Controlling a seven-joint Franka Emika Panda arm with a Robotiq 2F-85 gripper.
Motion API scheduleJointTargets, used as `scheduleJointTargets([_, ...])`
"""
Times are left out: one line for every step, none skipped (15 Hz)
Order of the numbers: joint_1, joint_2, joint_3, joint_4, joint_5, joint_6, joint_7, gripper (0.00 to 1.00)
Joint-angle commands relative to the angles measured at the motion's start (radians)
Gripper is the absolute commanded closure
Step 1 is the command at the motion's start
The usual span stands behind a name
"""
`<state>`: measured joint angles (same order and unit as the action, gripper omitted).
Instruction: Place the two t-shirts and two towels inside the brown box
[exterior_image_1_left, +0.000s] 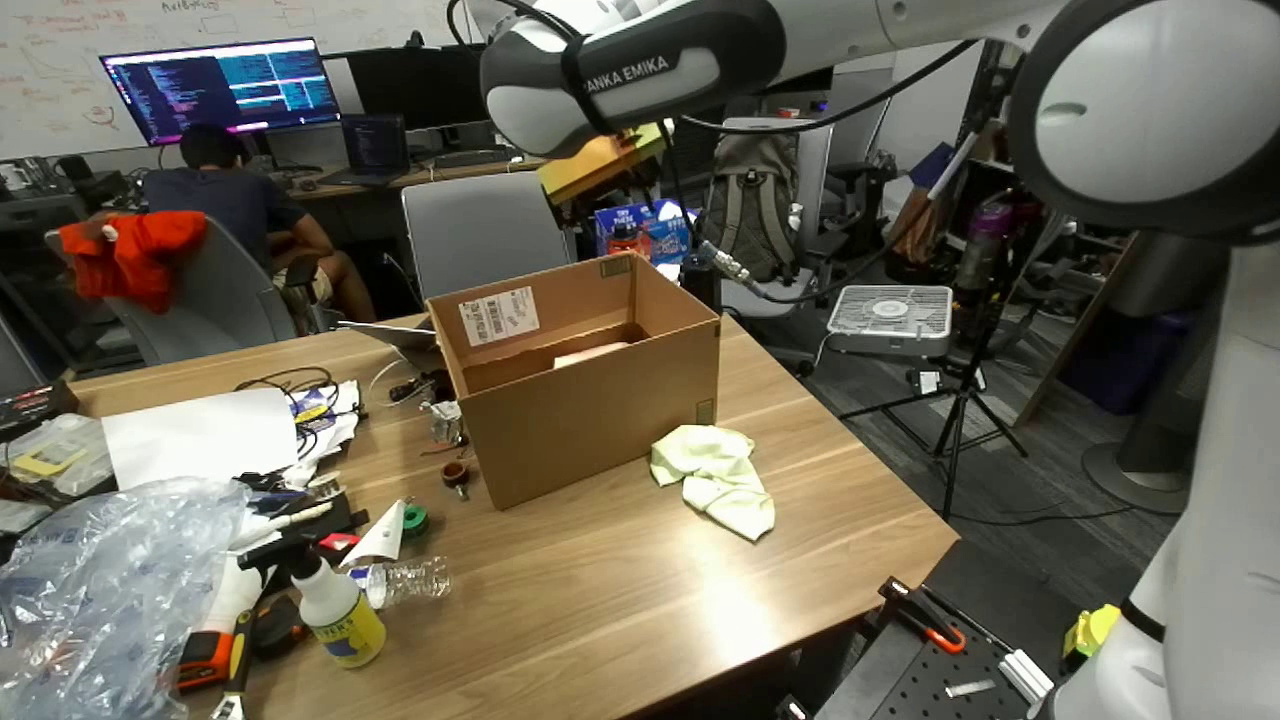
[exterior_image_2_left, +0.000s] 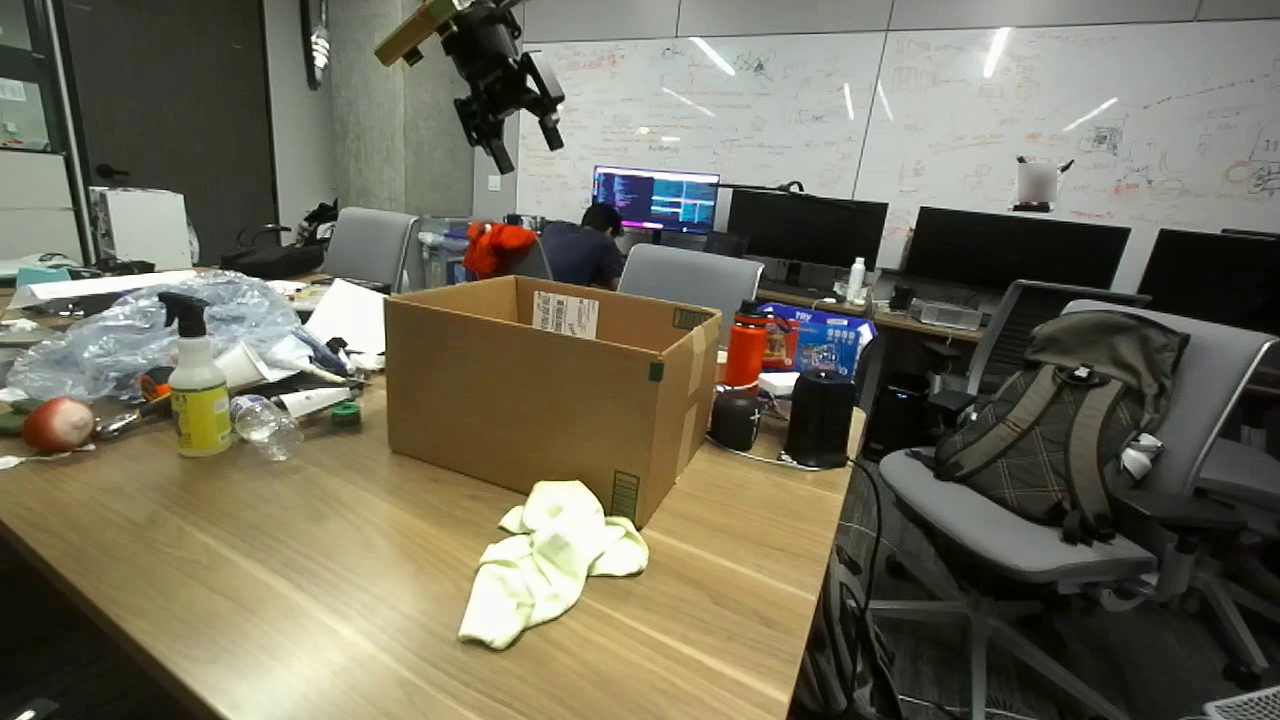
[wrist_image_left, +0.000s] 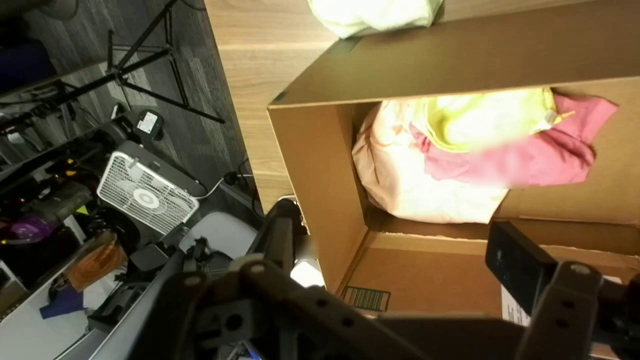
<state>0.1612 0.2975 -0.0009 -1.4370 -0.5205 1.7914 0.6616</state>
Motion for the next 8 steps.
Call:
scheduleJointTargets([-0.001, -0.143, 0.003, -0.197, 0.045, 0.004, 0.048, 0.0])
scheduleJointTargets([-0.007, -0.164, 0.007, -0.233, 0.065, 0.006, 0.054, 0.0])
scheduleJointTargets([-0.013, -0.185, 0.009, -0.275, 0.086, 0.014, 0.059, 0.0])
scheduleJointTargets([-0.02, -0.202, 0.011, -0.313, 0.11, 0.02, 0.063, 0.0])
scheduleJointTargets([-0.029, -0.216, 0.011, -0.346, 0.149, 0.024, 0.06, 0.0])
scheduleJointTargets([-0.036, -0.228, 0.01, -0.384, 0.177, 0.036, 0.063, 0.0])
scheduleJointTargets([-0.044, -0.237, 0.008, -0.422, 0.202, 0.047, 0.066, 0.0])
scheduleJointTargets([-0.054, -0.242, 0.007, -0.452, 0.238, 0.052, 0.061, 0.0])
